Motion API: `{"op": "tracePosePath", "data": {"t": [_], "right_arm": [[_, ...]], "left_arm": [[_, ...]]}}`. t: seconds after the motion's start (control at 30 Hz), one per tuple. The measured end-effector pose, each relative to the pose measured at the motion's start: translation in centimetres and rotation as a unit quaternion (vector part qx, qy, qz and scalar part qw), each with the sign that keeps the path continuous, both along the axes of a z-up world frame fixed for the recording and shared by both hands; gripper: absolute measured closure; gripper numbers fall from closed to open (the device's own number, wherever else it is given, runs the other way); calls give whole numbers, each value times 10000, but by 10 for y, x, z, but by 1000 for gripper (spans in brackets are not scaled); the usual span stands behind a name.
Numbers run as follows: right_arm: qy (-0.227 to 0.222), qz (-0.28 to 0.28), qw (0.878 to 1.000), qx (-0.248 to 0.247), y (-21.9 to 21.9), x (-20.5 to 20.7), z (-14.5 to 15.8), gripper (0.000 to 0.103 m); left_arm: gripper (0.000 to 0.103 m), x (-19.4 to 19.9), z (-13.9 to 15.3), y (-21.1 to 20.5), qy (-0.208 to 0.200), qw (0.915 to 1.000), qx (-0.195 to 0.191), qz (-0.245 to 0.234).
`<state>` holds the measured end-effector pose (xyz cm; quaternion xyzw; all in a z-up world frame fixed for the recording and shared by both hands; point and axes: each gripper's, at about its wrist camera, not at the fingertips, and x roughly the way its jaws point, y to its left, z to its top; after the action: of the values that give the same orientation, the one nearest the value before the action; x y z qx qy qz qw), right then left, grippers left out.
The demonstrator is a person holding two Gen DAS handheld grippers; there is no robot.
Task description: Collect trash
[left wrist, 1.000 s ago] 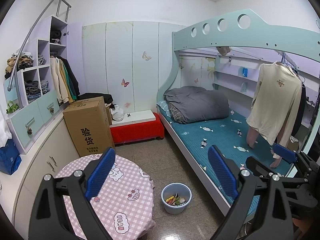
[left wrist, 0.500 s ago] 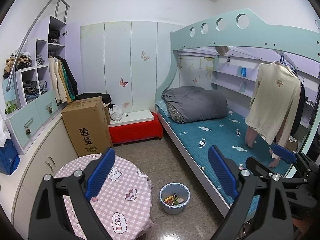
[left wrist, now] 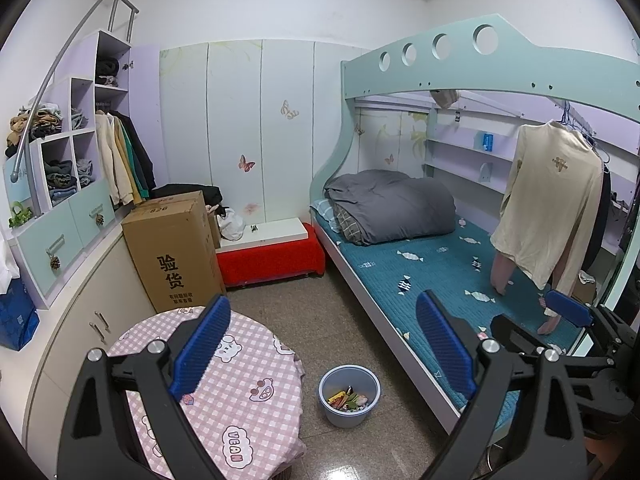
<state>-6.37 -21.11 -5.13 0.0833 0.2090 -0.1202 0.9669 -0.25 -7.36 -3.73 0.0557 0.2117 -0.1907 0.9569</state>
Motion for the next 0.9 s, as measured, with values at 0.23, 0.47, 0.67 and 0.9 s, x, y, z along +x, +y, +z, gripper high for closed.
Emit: {"op": "tracePosePath", "data": {"t": [0.23,0.47,0.67,0.9], "right_arm": [[15,8,10000,20,-1,4,-1,12],[18,18,10000,30,0,8,-1,12],[13,22,10000,51,0,9,-2,12],[38,27,10000,61,-1,14,-3,12]], "left_arm": [[11,1,0,0,-3,10000,12,7],[11,5,-3,-1,-5,10000,37,14],[11,12,-4,0,0,10000,54,22],[11,16,-4,1,0,10000,65,17]]}}
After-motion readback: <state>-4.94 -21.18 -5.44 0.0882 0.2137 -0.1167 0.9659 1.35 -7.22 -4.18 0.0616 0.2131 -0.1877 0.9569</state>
